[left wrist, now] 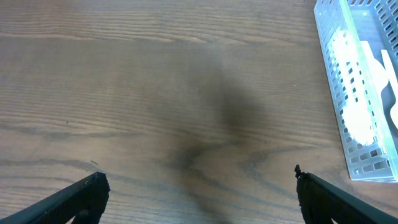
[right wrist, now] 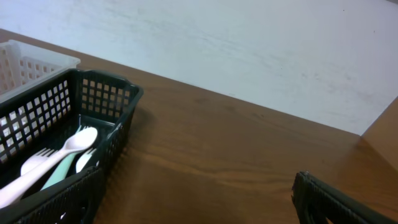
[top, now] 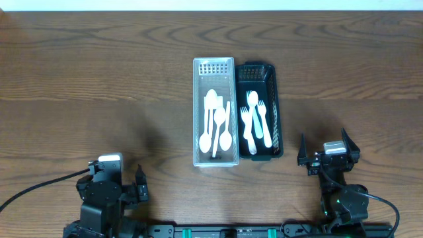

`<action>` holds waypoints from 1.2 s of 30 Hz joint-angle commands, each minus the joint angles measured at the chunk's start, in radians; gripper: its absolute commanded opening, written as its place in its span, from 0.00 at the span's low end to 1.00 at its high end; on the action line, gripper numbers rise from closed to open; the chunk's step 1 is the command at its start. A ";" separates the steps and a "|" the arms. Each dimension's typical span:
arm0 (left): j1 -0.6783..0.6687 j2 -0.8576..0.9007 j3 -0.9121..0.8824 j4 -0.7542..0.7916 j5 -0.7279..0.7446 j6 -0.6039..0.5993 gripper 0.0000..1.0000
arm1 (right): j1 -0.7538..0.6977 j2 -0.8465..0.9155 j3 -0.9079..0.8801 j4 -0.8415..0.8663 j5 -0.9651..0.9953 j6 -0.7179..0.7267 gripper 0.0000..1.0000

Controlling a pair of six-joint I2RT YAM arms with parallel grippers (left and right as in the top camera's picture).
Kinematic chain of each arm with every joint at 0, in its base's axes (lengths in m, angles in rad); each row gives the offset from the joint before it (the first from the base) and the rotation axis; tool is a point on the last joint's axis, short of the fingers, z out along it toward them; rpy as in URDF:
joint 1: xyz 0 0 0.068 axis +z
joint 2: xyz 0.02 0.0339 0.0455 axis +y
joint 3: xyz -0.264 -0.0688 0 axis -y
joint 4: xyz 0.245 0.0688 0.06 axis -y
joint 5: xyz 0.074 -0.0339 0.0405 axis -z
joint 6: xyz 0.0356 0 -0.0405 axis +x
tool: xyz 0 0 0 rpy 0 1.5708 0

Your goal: Pack container

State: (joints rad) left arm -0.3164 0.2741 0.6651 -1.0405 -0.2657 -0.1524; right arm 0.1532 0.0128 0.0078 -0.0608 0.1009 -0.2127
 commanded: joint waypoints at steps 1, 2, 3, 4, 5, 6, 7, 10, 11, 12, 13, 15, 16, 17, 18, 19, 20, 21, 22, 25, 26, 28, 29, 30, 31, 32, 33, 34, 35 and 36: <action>-0.004 -0.002 0.000 0.000 -0.009 0.010 0.98 | -0.011 -0.007 -0.002 -0.005 -0.012 -0.009 0.99; -0.004 -0.002 0.000 0.000 -0.009 0.010 0.98 | -0.011 -0.007 -0.002 -0.005 -0.012 -0.009 0.99; -0.003 -0.002 0.000 0.000 -0.009 0.010 0.98 | -0.011 -0.007 -0.002 -0.005 -0.012 -0.009 0.99; 0.002 -0.003 0.000 0.001 -0.009 0.010 0.98 | -0.011 -0.007 -0.002 -0.005 -0.012 -0.009 0.99; 0.022 -0.003 0.000 0.000 -0.009 0.010 0.98 | -0.011 -0.007 -0.002 -0.005 -0.012 -0.009 0.99; 0.043 -0.004 0.000 -0.003 -0.009 0.010 0.98 | -0.011 -0.007 -0.002 -0.005 -0.012 -0.009 0.99; 0.078 -0.005 0.000 -0.010 -0.010 0.011 0.98 | -0.011 -0.007 -0.002 -0.005 -0.012 -0.009 0.99; 0.159 -0.019 -0.002 -0.006 -0.005 0.010 0.98 | -0.011 -0.007 -0.002 -0.005 -0.012 -0.009 0.99; 0.178 -0.033 -0.005 -0.003 -0.005 0.010 0.98 | -0.011 -0.007 -0.002 -0.005 -0.012 -0.009 0.99; 0.193 -0.048 -0.011 0.006 -0.005 0.010 0.98 | -0.011 -0.007 -0.002 -0.005 -0.012 -0.009 0.99; 0.208 -0.065 -0.021 0.022 -0.005 0.013 0.98 | -0.011 -0.007 -0.002 -0.005 -0.012 -0.009 0.99; 0.228 -0.110 -0.063 0.091 -0.005 0.047 0.98 | -0.011 -0.007 -0.002 -0.005 -0.012 -0.009 0.99; 0.229 -0.137 -0.098 0.143 -0.005 0.058 0.98 | -0.011 -0.007 -0.002 -0.005 -0.012 -0.009 0.99; 0.229 -0.161 -0.132 0.195 -0.005 0.067 0.98 | -0.011 -0.007 -0.002 -0.005 -0.012 -0.009 0.99; 0.229 -0.189 -0.177 0.263 -0.005 0.068 0.98 | -0.011 -0.007 -0.002 -0.005 -0.012 -0.009 0.99; 0.229 -0.212 -0.217 0.325 -0.005 0.068 0.98 | -0.011 -0.007 -0.002 -0.005 -0.012 -0.009 0.99; 0.229 -0.234 -0.266 0.401 -0.005 0.068 0.98 | -0.011 -0.007 -0.002 -0.005 -0.012 -0.009 0.99; 0.229 -0.252 -0.314 0.480 0.002 0.069 0.98 | -0.011 -0.007 -0.002 -0.005 -0.012 -0.009 0.99; 0.231 -0.264 -0.353 0.546 0.020 0.082 0.98 | -0.011 -0.007 -0.002 -0.005 -0.012 -0.009 0.99; 0.236 -0.272 -0.462 0.763 0.068 0.116 0.98 | -0.011 -0.007 -0.002 -0.005 -0.012 -0.009 0.99; 0.236 -0.272 -0.498 0.839 0.075 0.120 0.98 | -0.011 -0.007 -0.002 -0.005 -0.012 -0.009 0.99; 0.236 -0.272 -0.565 0.967 0.076 0.123 0.98 | -0.011 -0.007 -0.002 -0.005 -0.012 -0.009 0.99; 0.236 -0.272 -0.593 1.016 0.080 0.123 0.98 | -0.011 -0.007 -0.002 -0.005 -0.012 -0.009 0.99; 0.236 -0.272 -0.621 1.062 0.087 0.124 0.98 | -0.011 -0.007 -0.002 -0.005 -0.012 -0.009 0.99; 0.236 -0.272 -0.647 1.098 0.109 0.139 0.98 | -0.011 -0.007 -0.002 -0.005 -0.012 -0.009 0.99; 0.236 -0.272 -0.663 1.109 0.138 0.158 0.98 | -0.011 -0.007 -0.002 -0.005 -0.012 -0.009 0.99; 0.237 -0.272 -0.661 1.091 0.154 0.176 0.98 | -0.011 -0.007 -0.002 -0.005 -0.012 -0.009 0.99; 0.237 -0.272 -0.661 1.077 0.174 0.188 0.98 | -0.011 -0.007 -0.002 -0.005 -0.012 -0.009 0.99; 0.237 -0.272 -0.661 1.062 0.188 0.204 0.98 | -0.011 -0.007 -0.002 -0.005 -0.012 -0.009 0.99; 0.237 -0.272 -0.661 1.039 0.206 0.218 0.98 | -0.011 -0.007 -0.002 -0.005 -0.012 -0.009 0.99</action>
State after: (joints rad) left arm -0.0856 0.0113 0.0063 0.0250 -0.1333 -0.0010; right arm 0.1532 0.0120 0.0078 -0.0624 0.0971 -0.2127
